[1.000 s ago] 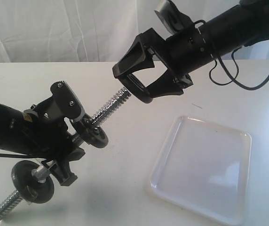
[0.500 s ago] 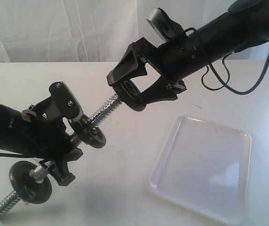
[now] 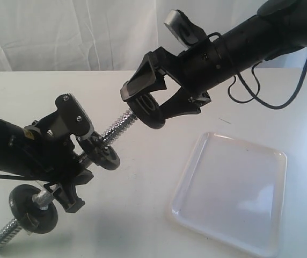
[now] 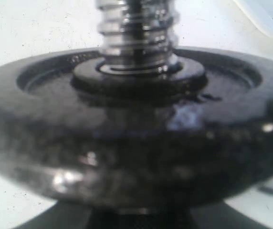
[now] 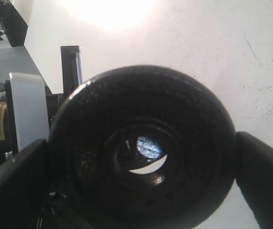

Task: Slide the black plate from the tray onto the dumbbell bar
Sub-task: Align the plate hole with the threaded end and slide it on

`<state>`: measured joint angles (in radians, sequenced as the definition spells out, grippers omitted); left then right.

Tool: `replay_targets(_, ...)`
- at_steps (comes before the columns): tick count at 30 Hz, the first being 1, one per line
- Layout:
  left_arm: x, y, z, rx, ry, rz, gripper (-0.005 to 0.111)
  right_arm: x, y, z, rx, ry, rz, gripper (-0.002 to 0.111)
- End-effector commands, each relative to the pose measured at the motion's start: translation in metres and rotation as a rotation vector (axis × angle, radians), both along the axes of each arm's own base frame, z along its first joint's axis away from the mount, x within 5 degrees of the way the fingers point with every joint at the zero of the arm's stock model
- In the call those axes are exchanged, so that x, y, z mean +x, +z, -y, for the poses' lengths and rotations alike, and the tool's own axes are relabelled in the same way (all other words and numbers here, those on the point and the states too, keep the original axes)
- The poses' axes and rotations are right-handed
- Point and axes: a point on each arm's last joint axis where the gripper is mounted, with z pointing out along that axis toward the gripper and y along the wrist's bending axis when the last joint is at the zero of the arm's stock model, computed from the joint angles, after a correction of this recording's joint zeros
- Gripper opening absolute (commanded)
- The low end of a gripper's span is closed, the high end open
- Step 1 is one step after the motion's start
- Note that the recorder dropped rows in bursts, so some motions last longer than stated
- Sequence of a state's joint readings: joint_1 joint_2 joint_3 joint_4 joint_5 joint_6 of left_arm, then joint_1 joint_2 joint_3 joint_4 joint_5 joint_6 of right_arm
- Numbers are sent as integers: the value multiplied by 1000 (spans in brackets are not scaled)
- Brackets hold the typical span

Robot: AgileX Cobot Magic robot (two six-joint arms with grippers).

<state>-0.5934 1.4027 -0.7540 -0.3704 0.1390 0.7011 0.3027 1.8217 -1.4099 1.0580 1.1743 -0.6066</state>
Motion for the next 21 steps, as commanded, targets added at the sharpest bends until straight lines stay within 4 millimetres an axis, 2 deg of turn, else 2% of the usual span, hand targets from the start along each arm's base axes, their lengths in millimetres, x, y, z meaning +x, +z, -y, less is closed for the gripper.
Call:
replay_targets(1, 9, 34, 3, -119, 61, 187, 0, -6, 9, -9, 76, 42, -21, 0)
replay_targets(8, 9, 34, 3, -119, 61, 187, 0, 1, 12, 1, 81, 12, -4, 0)
replay_targets(21, 5, 34, 10, -121, 31, 188, 0, 5, 7, 0, 89, 7, -24, 0)
